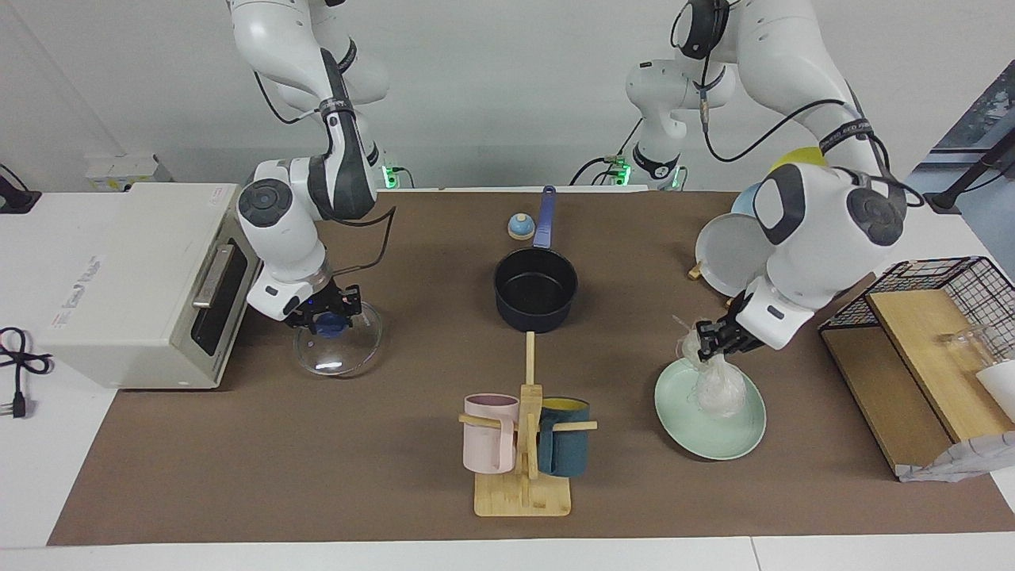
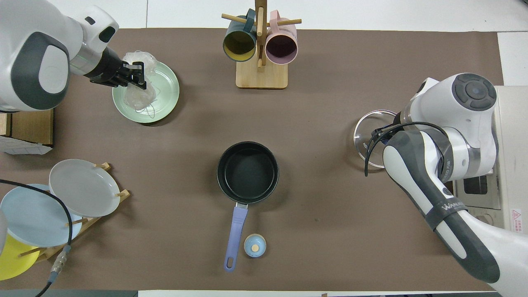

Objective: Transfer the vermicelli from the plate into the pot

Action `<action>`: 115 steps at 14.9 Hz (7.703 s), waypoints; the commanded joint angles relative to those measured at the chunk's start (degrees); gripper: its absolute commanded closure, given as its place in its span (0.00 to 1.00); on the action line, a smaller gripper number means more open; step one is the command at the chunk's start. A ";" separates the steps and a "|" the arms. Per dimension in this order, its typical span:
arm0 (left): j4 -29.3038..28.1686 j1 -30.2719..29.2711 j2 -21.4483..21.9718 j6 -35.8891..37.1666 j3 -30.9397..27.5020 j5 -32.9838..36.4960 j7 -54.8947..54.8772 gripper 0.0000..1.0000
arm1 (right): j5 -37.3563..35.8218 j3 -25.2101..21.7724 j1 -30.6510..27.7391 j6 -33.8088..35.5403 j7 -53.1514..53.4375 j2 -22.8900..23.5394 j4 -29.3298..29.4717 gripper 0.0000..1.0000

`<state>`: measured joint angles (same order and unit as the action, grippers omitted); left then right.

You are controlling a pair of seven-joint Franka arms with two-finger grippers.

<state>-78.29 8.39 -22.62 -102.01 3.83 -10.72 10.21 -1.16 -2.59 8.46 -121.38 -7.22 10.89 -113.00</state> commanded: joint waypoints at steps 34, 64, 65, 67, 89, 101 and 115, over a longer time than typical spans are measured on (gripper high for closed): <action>-36.41 24.83 18.33 -15.93 2.06 -3.08 22.75 1.00 | 0.90 3.20 4.72 25.58 3.97 1.07 20.63 1.00; -27.00 -5.21 30.18 5.94 1.26 6.15 -6.77 0.00 | -1.91 6.89 28.89 15.21 33.77 10.29 28.28 1.00; -27.09 -5.57 30.27 6.03 1.18 6.23 -6.95 0.00 | -1.82 6.89 28.80 15.39 33.85 10.29 28.01 1.00; -26.92 -5.66 30.18 6.21 1.18 6.23 -6.87 0.00 | -1.30 7.15 28.19 14.34 33.94 10.38 26.44 1.00; -12.77 -3.47 24.29 17.11 -0.85 10.10 -6.16 0.00 | -1.03 7.07 29.77 12.22 37.11 11.53 23.96 0.00; -12.51 -4.34 24.29 16.31 -0.76 10.10 -6.08 0.00 | -0.59 6.37 0.44 36.55 17.62 -4.81 29.68 0.00; -12.51 -4.34 24.29 16.31 -0.76 10.10 -6.08 0.00 | -0.59 0.92 -7.06 36.84 2.83 -12.12 19.13 0.00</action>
<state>-89.45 4.01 0.49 -84.64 3.18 -1.87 3.97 -2.02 -0.62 0.68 -82.25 -2.84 1.53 -90.19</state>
